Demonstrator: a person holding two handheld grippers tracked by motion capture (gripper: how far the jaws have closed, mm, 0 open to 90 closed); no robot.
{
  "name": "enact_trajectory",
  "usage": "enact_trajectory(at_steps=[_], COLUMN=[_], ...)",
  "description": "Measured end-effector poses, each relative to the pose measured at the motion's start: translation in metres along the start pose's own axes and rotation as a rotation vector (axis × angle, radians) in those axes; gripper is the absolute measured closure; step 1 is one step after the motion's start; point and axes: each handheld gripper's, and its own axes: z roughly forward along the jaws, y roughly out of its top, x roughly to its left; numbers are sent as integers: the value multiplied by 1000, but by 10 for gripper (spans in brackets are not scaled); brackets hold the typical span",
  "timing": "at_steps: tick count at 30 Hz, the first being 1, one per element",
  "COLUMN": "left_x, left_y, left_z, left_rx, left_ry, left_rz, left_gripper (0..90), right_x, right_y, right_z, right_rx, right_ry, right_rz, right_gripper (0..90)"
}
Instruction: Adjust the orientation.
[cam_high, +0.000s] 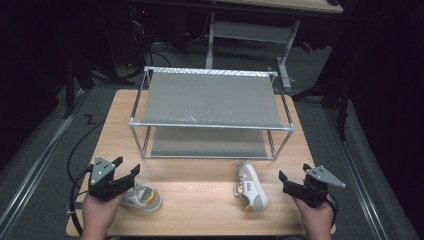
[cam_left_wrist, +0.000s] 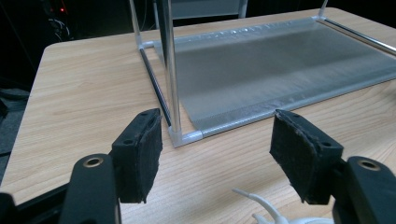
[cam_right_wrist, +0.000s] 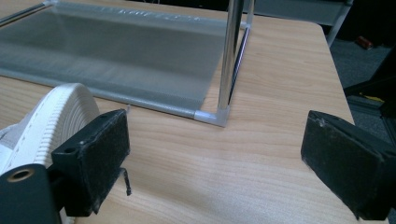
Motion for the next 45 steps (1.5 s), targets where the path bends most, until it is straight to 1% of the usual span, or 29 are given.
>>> enact_trajectory(at_steps=[2, 3, 4, 5, 6, 7, 8, 9, 10, 11, 13, 15, 18, 19, 20, 22, 23, 26, 27, 30, 31, 34, 35, 37, 38, 39, 40, 44, 45], left_x=[-1, 0, 0, 0, 0, -7, -12, -16, -16, -27, -36, -40, -43, -44, -43, -41, -40, -44, -47, -49, -48, -46, -47, -48, -50, -52, -53, -49, -44], left_y=[1, 3, 3, 5, 5, 2, -1, -4, -4, -12, -18, -20, -24, -29, -30, -32, -36, -36, -36, -38, -38, -38, -39, -39, -39, -38, -37, -35, -33], left_z=[-2, -6, -6, -10, -10, -16, -19, -22, -22, -26, -27, -28, -30, -30, -27, -24, -18, -17, -16, -14, -14, -14, -14, -14, -14, -14, -15, -19, -24], left_rx=[4, 23, 23, 45, 45, 75, 93, 99, 99, 105, 140, 156, 165, 198, 212, 225, 248, 249, 247, 250, 251, 252, 249, 251, 251, 250, 243, 212, 184], left_ry=[3, 23, 23, 5, 5, 26, 36, 33, 33, 20, 34, 41, 52, 81, 93, 90, 72, 88, 104, 122, 118, 103, 114, 115, 126, 138, 162, 186, 208], left_rz=[5, 6, 6, -20, -20, 14, 21, 20, 20, 38, 83, 89, 71, 78, 82, 72, 52, 82, 98, 117, 115, 109, 128, 138, 156, 167, 187, 166, 155], left_gripper=[344, 347, 355, 355, 357, 362, 362, 362, 362, 365, 382, 383, 393, 426, 428, 440, 431, 423, 423, 437, 443, 526, 585, 612, 643, 643, 685, 728, 766], right_x=[1, 2, 2, 3, 3, 4, 3, 3, 3, 3, 4, 4, 5, 5, 4, 4, 3, 3, 3, 3, 3, 5, 6, 6, 7, 7, 7, 6, 6], right_y=[0, 0, 0, 0, 0, -1, -2, -2, -2, -3, -3, -3, -3, -3, -4, -4, -5, -5, -6, -6, -6, -6, -6, -6, -6, -6, -6, -7, -7], right_z=[0, 0, 0, 0, 0, 0, 1, 2, 2, 3, 2, 2, 1, 0, 0, 0, 2, 3, 2, 3, 4, 4, 5, 5, 4, 4, 4, 4, 4], right_rx=[3, -1, -1, -2, -2, 0, 1, 7, 11, 15, 16, 17, 17, 15, 14, 16, 19, 24, 24, 31, 34, 43, 45, 45, 45, 45, 44, 45, 47], right_ry=[7, 10, 9, 8, 8, 22, 26, 29, 33, 34, 36, 35, 36, 36, 37, 36, 39, 40, 41, 39, 42, 52, 55, 57, 58, 58, 58, 59, 63], right_rz=[-2, -8, -13, -12, -12, -1, -3, 0, -2, 0, -1, 1, 4, 6, 5, 10, 18, 24, 24, 32, 36, 33, 28, 26, 23, 23, 23, 29, 33], right_gripper=[88, 93, 92, 87, 87, 83, 83, 83, 83, 83, 87, 91, 98, 108, 110, 112, 119, 120, 125, 131, 132, 131, 132, 131, 132, 132, 137, 144, 149])
